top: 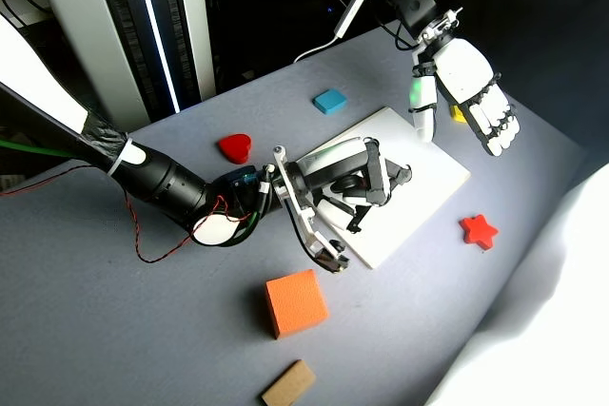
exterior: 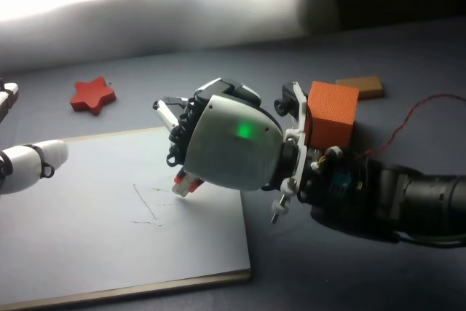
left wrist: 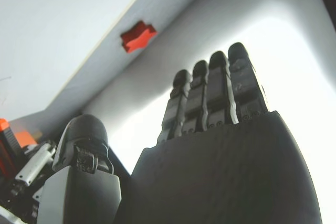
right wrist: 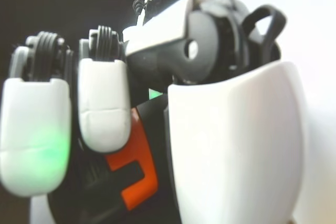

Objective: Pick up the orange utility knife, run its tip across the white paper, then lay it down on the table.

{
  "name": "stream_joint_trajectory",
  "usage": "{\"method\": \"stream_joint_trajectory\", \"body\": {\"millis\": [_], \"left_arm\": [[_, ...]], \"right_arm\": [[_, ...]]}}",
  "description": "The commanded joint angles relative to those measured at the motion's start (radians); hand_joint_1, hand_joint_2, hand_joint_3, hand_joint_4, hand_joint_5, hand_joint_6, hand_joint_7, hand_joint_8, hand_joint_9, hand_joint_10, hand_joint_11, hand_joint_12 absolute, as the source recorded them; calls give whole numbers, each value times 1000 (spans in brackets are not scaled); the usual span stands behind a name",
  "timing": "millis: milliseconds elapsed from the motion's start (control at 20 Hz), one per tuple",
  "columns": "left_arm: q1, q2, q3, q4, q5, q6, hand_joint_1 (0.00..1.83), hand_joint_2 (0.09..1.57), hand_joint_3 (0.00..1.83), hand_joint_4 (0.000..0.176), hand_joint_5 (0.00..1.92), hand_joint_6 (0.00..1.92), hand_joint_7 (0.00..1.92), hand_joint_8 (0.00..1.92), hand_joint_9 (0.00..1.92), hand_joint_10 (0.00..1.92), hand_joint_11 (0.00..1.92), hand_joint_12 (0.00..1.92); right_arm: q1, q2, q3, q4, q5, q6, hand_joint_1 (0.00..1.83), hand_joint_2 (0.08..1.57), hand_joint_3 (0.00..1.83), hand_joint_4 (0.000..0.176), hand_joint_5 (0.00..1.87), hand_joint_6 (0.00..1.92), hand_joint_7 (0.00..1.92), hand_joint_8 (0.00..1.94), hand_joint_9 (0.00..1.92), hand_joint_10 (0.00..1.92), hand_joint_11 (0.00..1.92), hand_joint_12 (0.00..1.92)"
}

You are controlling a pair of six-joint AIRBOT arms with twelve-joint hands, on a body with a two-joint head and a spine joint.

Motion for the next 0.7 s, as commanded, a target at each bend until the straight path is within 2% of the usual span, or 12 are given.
{"method": "stream_joint_trajectory", "body": {"millis": [0, 250, 400, 650], "left_arm": [[-8, 3, 1, 44, -95, 3, 0, 1237, 0, 0, 0, 0, 0, 0, 0, 0, 2, 1], [-52, -11, -14, 84, -33, 35, 0, 1242, 2, 0, 0, 0, 0, 0, 0, 0, 11, 5], [-118, -40, -34, 124, 50, 72, 0, 1241, 1, 0, 0, 0, 0, 0, 0, 0, 1, 0], [-164, -67, -100, 124, 52, 111, 0, 1241, 1, 0, 0, 0, 0, 0, 0, 0, 0, 0]], "right_arm": [[32, 17, -32, 49, 106, -12, 1470, 965, 899, 176, 1620, 1921, 1844, 1941, 1921, 1921, 1921, 1921], [71, 146, -236, 217, -83, 9, 1480, 960, 910, 176, 1594, 1921, 1846, 1941, 1921, 1921, 1921, 1921], [99, 271, -430, 514, -267, 15, 1460, 969, 910, 176, 1597, 1921, 1840, 1941, 1921, 1921, 1921, 1921], [136, 413, -599, 718, -469, 14, 1469, 960, 927, 176, 1591, 1921, 1829, 1941, 1921, 1921, 1921, 1921]]}}
